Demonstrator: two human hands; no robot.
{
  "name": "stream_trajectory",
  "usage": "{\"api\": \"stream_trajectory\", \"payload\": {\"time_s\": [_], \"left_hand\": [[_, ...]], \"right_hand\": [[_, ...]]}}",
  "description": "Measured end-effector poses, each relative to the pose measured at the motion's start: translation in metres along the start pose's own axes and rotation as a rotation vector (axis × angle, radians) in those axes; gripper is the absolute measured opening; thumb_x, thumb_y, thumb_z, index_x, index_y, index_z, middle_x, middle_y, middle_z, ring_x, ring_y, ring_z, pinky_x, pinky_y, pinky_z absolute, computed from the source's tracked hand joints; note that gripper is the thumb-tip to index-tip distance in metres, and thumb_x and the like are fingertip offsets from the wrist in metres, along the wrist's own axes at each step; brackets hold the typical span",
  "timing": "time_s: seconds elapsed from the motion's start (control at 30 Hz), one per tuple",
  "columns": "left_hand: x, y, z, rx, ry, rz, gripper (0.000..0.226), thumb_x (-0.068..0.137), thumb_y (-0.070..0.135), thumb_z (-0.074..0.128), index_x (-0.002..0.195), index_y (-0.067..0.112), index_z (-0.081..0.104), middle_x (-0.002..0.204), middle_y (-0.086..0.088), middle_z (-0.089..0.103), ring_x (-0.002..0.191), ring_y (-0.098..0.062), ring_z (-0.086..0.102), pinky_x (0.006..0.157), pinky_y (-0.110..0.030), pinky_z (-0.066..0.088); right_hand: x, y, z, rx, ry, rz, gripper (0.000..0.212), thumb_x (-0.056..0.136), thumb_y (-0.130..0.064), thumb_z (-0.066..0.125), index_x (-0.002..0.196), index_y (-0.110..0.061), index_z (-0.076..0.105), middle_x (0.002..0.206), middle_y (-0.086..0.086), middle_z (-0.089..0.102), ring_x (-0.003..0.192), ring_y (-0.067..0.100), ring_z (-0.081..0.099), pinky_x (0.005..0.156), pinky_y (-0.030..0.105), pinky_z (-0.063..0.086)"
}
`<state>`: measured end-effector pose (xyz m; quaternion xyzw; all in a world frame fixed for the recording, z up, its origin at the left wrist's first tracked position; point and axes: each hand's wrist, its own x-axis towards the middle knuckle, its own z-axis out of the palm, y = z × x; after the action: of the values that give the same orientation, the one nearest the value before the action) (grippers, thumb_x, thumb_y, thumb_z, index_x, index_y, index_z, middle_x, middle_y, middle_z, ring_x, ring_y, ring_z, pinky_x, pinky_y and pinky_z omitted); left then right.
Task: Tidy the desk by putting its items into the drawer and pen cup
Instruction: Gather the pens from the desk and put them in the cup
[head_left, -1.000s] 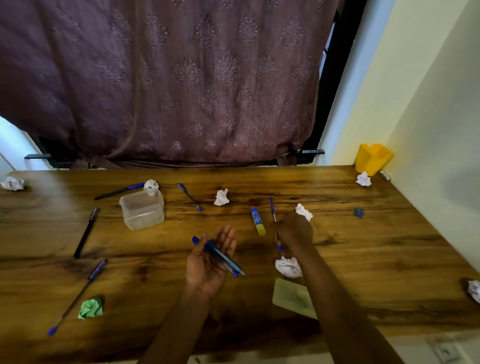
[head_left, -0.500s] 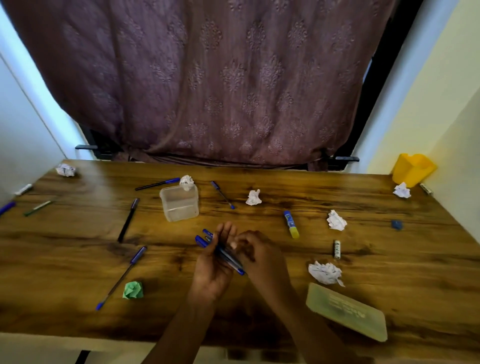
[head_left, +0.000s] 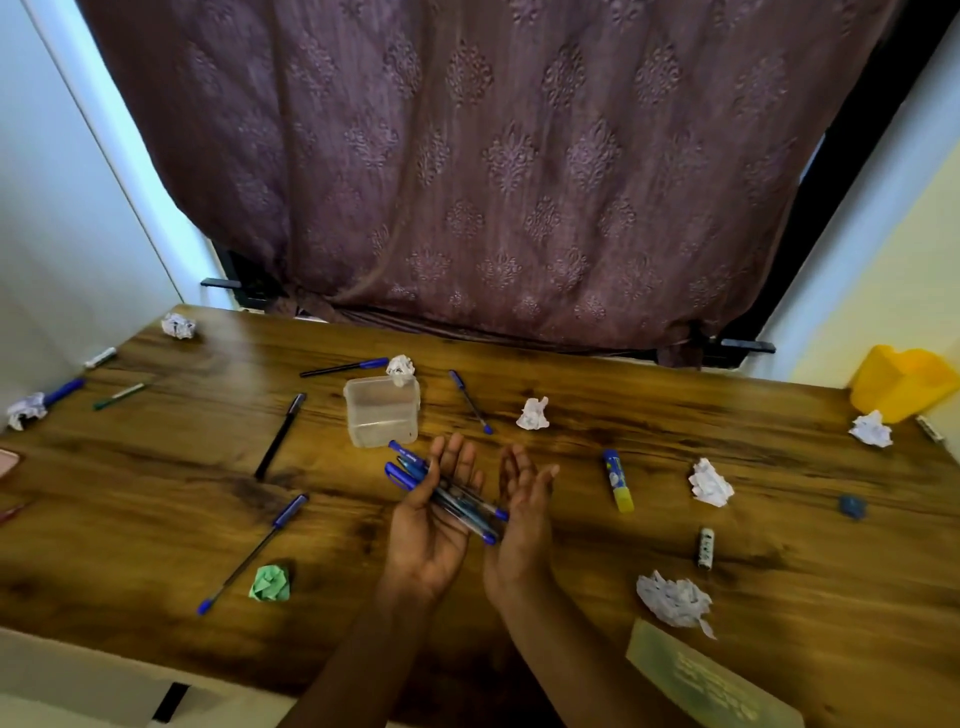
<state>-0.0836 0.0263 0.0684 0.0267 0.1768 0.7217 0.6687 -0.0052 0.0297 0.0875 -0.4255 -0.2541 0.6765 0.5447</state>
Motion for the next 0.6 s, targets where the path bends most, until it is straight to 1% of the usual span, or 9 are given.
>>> {"api": "stream_trajectory", "payload": {"time_s": [0.07,0.13,0.2,0.23,0.3,0.4,0.47,0.53,0.6], "left_hand": [[0.006,0.002,0.000,0.011,0.017,0.022,0.060,0.067,0.012,0.077,0.124,0.009,0.058,0.122,-0.010,0.065,0.109,-0.022,0.064,0.087,-0.039,0.054],[0.011,0.008,0.000,0.005,0.019,0.031,0.071,0.058,0.013,0.085,0.124,0.009,0.056,0.125,-0.012,0.063,0.111,-0.023,0.063,0.088,-0.040,0.054],[0.018,0.016,-0.001,0.030,0.044,0.052,0.046,0.076,0.017,0.069,0.120,0.009,0.058,0.125,-0.011,0.063,0.110,-0.022,0.064,0.090,-0.039,0.052],[0.022,0.019,-0.002,0.049,0.067,0.055,0.035,0.085,0.019,0.056,0.118,0.010,0.058,0.125,-0.011,0.063,0.109,-0.021,0.064,0.090,-0.038,0.052],[0.030,0.023,-0.007,0.060,0.113,0.060,0.030,0.094,0.022,0.042,0.116,0.010,0.058,0.121,-0.009,0.065,0.106,-0.021,0.066,0.087,-0.037,0.053],[0.040,0.027,-0.012,0.055,0.145,0.061,0.034,0.092,0.025,0.044,0.118,0.009,0.057,0.116,-0.009,0.068,0.105,-0.021,0.067,0.085,-0.036,0.055],[0.045,0.029,-0.015,0.063,0.163,0.054,0.040,0.090,0.027,0.046,0.123,0.008,0.055,0.121,-0.010,0.065,0.108,-0.022,0.065,0.088,-0.038,0.053],[0.049,0.032,-0.018,0.065,0.175,0.053,0.043,0.089,0.029,0.046,0.126,0.008,0.054,0.126,-0.011,0.062,0.112,-0.023,0.062,0.089,-0.039,0.052],[0.050,0.034,-0.022,0.060,0.183,0.056,0.044,0.088,0.031,0.047,0.126,0.008,0.054,0.126,-0.011,0.062,0.113,-0.023,0.061,0.088,-0.039,0.052]], "right_hand": [[0.017,-0.010,-0.004,-0.110,0.051,-0.030,0.062,0.090,-0.061,0.023,0.138,-0.027,0.043,0.136,-0.013,0.046,0.127,0.009,0.038,0.111,0.041,0.028],[0.054,-0.025,-0.005,-0.343,0.082,-0.131,0.038,0.097,-0.040,0.041,0.128,-0.021,0.053,0.128,-0.006,0.053,0.117,0.010,0.047,0.094,0.028,0.038],[0.106,-0.033,-0.003,-0.703,0.029,-0.228,0.024,0.094,-0.022,0.055,0.116,-0.013,0.060,0.120,0.003,0.062,0.110,0.016,0.057,0.081,0.022,0.042],[0.131,-0.033,0.002,-0.910,-0.008,-0.250,0.022,0.092,-0.018,0.058,0.112,-0.011,0.062,0.116,0.006,0.065,0.109,0.020,0.060,0.081,0.024,0.045],[0.174,-0.028,0.015,-1.268,-0.087,-0.264,0.023,0.089,-0.018,0.060,0.110,-0.009,0.063,0.114,0.010,0.066,0.110,0.026,0.060,0.085,0.030,0.047],[0.210,-0.010,0.032,-1.705,-0.172,-0.276,0.034,0.088,-0.026,0.063,0.116,-0.008,0.059,0.122,0.013,0.061,0.115,0.031,0.056,0.090,0.036,0.045],[0.218,0.002,0.036,-1.836,-0.138,-0.298,0.032,0.091,-0.022,0.059,0.120,-0.008,0.057,0.127,0.014,0.058,0.119,0.032,0.054,0.093,0.038,0.045],[0.220,0.011,0.036,-1.844,-0.111,-0.313,0.027,0.094,-0.016,0.053,0.120,-0.007,0.058,0.128,0.014,0.057,0.119,0.031,0.053,0.092,0.038,0.046],[0.216,0.009,0.036,-1.786,-0.097,-0.293,0.026,0.092,-0.018,0.057,0.114,-0.007,0.061,0.123,0.014,0.060,0.115,0.031,0.056,0.089,0.037,0.047]]}}
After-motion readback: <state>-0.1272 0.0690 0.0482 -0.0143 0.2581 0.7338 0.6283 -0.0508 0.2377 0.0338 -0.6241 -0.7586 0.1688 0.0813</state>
